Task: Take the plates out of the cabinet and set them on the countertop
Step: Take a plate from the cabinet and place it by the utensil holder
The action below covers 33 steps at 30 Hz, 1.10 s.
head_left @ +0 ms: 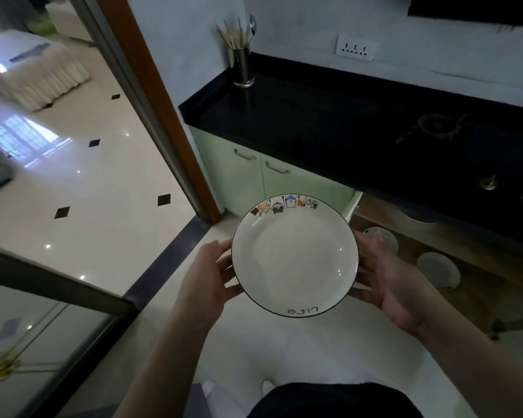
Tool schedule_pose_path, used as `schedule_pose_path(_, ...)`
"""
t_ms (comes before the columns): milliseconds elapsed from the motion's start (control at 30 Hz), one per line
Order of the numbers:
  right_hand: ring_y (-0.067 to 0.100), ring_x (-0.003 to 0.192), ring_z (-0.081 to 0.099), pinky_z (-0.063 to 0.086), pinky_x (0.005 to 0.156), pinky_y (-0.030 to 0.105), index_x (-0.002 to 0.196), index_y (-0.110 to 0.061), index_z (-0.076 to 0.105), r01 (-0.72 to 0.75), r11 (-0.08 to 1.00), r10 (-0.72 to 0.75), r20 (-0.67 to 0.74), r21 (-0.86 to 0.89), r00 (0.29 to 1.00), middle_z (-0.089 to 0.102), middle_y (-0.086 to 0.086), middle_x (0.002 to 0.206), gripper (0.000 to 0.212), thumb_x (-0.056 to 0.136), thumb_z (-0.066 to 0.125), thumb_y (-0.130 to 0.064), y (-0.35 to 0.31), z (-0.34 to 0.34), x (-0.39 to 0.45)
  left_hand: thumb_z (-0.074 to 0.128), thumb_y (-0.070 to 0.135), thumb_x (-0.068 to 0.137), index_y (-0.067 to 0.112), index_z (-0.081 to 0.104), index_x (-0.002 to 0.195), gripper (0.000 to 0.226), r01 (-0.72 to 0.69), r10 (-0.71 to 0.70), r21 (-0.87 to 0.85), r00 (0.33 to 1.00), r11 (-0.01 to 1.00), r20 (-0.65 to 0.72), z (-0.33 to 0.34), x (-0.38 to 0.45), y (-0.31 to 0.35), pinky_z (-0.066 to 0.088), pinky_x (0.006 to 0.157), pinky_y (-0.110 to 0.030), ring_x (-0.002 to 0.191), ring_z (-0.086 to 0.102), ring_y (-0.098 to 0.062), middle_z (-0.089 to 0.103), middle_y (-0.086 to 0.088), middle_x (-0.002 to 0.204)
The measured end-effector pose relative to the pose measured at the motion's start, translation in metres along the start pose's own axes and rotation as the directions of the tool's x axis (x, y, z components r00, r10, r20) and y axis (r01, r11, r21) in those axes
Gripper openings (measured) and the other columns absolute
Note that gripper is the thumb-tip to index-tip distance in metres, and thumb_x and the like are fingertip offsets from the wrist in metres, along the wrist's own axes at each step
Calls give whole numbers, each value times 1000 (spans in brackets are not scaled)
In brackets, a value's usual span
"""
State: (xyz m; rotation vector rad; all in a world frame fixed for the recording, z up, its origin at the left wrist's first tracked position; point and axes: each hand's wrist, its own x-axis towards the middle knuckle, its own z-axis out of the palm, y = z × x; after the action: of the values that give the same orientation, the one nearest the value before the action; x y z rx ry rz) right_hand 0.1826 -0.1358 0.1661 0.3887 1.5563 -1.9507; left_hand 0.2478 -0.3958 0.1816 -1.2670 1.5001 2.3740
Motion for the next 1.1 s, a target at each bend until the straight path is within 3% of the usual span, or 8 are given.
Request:
schedule_pose_path(100, 31, 106, 66, 59, 73, 41, 123, -37, 63, -8, 1000, 8, -7, 21, 1000, 68, 8, 119, 46, 97, 32, -58, 0, 12, 8, 48, 23, 94, 20, 74, 104, 28, 0, -1, 30, 999, 1000, 47, -8, 17, 12, 56, 66, -39, 82, 68, -22, 77, -5, 98)
schedule_pose_path(233, 34, 105, 66, 59, 74, 42, 120, -34, 66, -15, 999, 15, -19, 30, 1000, 68, 11, 116, 44, 98, 34, -55, -9, 18, 26, 49, 19, 97, 27, 76, 74, 37, 1, -9, 82, 995, 997, 97, -9, 41, 23, 57, 83, -52, 91, 67, -27, 76, -3, 103)
schedule_pose_path(300, 32, 99, 68, 59, 72, 42, 117, -34, 68, -16, 999, 17, -32, 35, 999, 71, 10, 111, 40, 99, 37, -52, -15, 19, 40, 53, 23, 94, 22, 75, 92, 22, 25, -30, 73, 997, 997, 69, -3, 54, 29, 56, 87, -54, 98, 68, -31, 76, -7, 102)
schedule_pose_path(433, 28, 96, 68, 58, 74, 43, 115, -37, 67, -16, 1000, 17, -28, 22, 999, 70, 8, 113, 37, 99, 37, -51, -29, 23, 75, 61, 25, 90, 16, 68, 116, 28, 45, -47, 110, 999, 993, 13, 10, 79, 44, 60, 77, -48, 102, 69, -33, 74, -12, 107)
schedule_pose_path(667, 29, 99, 68, 58, 70, 38, 122, -38, 62, -45, 999, 47, 65, -22, 997, 65, 10, 120, 41, 98, 33, -54, -57, 56, 130, 62, 25, 88, 14, 65, 121, 36, 27, -23, 45, 997, 999, -79, 7, 104, 86, 57, 60, -38, 92, 67, -27, 69, -13, 114)
schedule_pose_path(800, 30, 102, 67, 57, 71, 39, 120, -39, 63, -67, 997, 70, 116, -33, 991, 64, 10, 121, 39, 98, 33, -54, -72, 77, 151, 63, 27, 79, 13, 64, 122, 46, -30, 31, 3, 999, 1000, -43, -5, 111, 105, 56, 63, -38, 92, 67, -26, 70, -14, 112)
schedule_pose_path(900, 29, 99, 67, 57, 73, 41, 119, -37, 64, -68, 997, 73, 145, -39, 987, 65, 11, 120, 39, 99, 34, -52, -82, 96, 168, 57, 24, 87, 12, 66, 121, 37, -39, 40, 12, 998, 999, -41, -15, 124, 121, 54, 62, -37, 84, 67, -23, 70, -11, 106)
schedule_pose_path(1100, 28, 97, 68, 58, 73, 41, 121, -35, 64, -73, 997, 77, 155, -27, 985, 66, 11, 119, 38, 99, 37, -49, -84, 147, 198, 56, 27, 89, 12, 66, 120, 36, -40, 41, 2, 999, 999, -35, -50, 160, 155, 54, 65, -37, 89, 66, -25, 69, -13, 109)
